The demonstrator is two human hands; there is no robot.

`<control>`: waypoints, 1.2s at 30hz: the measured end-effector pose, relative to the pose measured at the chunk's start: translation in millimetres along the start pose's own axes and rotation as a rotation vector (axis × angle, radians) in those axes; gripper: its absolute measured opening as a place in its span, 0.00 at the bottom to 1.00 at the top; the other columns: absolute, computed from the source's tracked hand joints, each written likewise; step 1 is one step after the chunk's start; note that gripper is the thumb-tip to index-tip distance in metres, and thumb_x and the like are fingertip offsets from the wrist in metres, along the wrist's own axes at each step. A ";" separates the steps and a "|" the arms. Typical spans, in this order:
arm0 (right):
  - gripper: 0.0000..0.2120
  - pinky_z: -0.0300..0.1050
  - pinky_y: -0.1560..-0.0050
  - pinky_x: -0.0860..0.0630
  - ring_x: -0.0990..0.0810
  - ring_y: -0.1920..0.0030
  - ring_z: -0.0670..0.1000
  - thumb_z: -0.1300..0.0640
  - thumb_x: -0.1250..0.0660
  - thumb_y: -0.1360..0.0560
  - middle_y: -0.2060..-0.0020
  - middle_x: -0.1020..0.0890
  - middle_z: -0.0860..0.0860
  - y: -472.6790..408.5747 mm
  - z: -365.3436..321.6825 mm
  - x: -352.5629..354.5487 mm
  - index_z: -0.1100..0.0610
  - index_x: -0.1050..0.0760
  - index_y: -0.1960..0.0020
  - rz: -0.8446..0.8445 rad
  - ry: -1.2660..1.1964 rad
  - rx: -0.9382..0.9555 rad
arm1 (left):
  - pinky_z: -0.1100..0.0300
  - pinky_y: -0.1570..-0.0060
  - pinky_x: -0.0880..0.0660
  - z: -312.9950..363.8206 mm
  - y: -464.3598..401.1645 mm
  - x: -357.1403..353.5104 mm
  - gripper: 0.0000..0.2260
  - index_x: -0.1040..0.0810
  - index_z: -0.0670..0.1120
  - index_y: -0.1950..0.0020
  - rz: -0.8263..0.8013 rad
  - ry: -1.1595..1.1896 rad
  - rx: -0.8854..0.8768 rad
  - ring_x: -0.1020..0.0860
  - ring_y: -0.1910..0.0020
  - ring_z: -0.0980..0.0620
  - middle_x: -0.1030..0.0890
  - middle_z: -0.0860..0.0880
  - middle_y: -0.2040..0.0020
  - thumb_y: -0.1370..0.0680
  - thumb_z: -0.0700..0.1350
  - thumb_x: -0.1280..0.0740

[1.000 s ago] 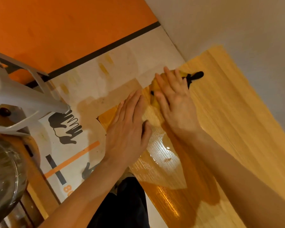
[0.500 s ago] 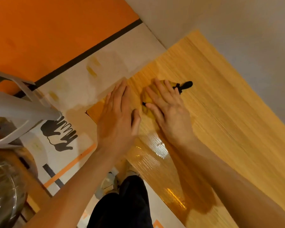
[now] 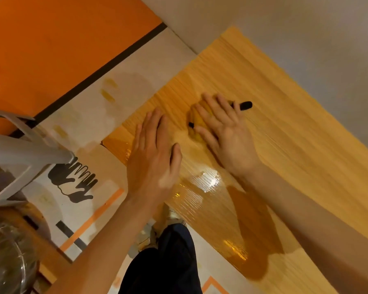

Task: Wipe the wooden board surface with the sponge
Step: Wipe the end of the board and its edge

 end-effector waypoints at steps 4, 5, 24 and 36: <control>0.24 0.61 0.23 0.50 0.47 0.22 0.58 0.46 0.46 0.17 0.22 0.43 0.54 -30.3 111.5 29.8 0.54 0.38 0.24 0.126 -0.110 -0.449 | 0.48 0.18 0.49 -1.0 -1.3 -3.1 0.26 0.40 0.36 0.20 0.008 -0.007 -0.003 0.43 0.18 0.44 0.41 0.40 0.19 0.16 0.47 0.43; 0.25 0.60 0.24 0.49 0.48 0.22 0.59 0.47 0.46 0.17 0.22 0.44 0.56 -27.2 117.7 31.0 0.55 0.39 0.24 0.167 -0.149 -0.555 | 0.48 0.18 0.49 -1.5 -0.4 -3.6 0.26 0.39 0.36 0.20 0.015 -0.006 -0.005 0.43 0.18 0.43 0.40 0.40 0.19 0.17 0.47 0.43; 0.27 0.51 0.22 0.56 0.51 0.21 0.54 0.44 0.49 0.18 0.22 0.44 0.50 63.0 -18.8 -13.1 0.53 0.43 0.22 0.136 -0.160 -0.282 | 0.48 0.19 0.46 -4.5 0.4 -3.2 0.26 0.37 0.37 0.21 0.097 -0.027 -0.028 0.39 0.19 0.43 0.38 0.40 0.19 0.17 0.47 0.42; 0.25 0.55 0.22 0.60 0.55 0.21 0.52 0.45 0.49 0.17 0.22 0.47 0.47 96.2 17.0 -5.3 0.51 0.45 0.22 0.206 -0.213 -0.485 | 0.42 0.22 0.40 -1.6 0.3 -2.1 0.25 0.35 0.34 0.23 0.124 0.018 -0.062 0.37 0.21 0.40 0.35 0.38 0.21 0.17 0.45 0.39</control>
Point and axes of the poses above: each hand's wrist, its own y-axis away from the middle knuckle, its own x-axis out of the back of the hand, z = x × y, the point moved 8 cm from there along -y, towards the middle knuckle
